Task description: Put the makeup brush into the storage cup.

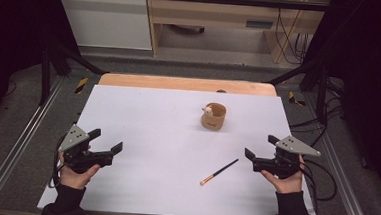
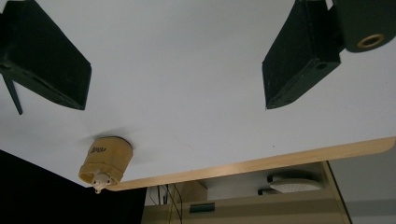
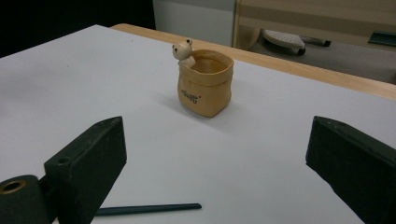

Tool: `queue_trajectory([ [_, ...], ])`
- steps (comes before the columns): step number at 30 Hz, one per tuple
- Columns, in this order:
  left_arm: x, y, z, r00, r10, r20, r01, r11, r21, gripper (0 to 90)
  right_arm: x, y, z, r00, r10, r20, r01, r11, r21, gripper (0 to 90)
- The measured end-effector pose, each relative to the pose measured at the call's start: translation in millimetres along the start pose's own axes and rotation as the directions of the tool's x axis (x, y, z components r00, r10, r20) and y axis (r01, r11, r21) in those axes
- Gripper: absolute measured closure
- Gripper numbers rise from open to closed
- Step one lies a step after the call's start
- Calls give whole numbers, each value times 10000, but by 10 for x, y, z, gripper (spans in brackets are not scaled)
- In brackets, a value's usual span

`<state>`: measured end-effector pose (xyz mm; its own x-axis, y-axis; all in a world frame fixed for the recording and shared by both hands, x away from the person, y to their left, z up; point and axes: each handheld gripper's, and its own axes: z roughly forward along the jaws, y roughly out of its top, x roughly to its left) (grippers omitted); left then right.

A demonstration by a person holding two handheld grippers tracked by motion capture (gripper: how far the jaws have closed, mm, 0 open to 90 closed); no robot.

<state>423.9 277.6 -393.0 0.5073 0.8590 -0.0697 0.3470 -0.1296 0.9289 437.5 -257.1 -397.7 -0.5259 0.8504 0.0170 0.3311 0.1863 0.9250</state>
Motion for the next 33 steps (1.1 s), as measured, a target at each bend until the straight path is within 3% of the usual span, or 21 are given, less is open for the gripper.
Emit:
queue_trajectory([
  [7, 1, -37, 33, 10000, -48, 6, 48, 9998, 184, 80, 0, 3, -7, 10000, -93, -17, 93, 10000, 35, 56],
  [18, -60, -102, 128, 9997, 234, 69, -237, 9980, 580, 82, 38, 27, 0, 9990, -361, -245, 368, 9989, 278, 68],
  [29, -77, -141, 176, 9993, 362, 67, -367, 9959, 825, 84, 123, 2, 116, 9967, -618, -519, 657, 9948, 781, 76],
  [33, -79, -151, 189, 9990, 435, 72, -440, 9947, 928, 86, 185, -33, 201, 9928, -916, -766, 997, 9891, 1088, 83],
])
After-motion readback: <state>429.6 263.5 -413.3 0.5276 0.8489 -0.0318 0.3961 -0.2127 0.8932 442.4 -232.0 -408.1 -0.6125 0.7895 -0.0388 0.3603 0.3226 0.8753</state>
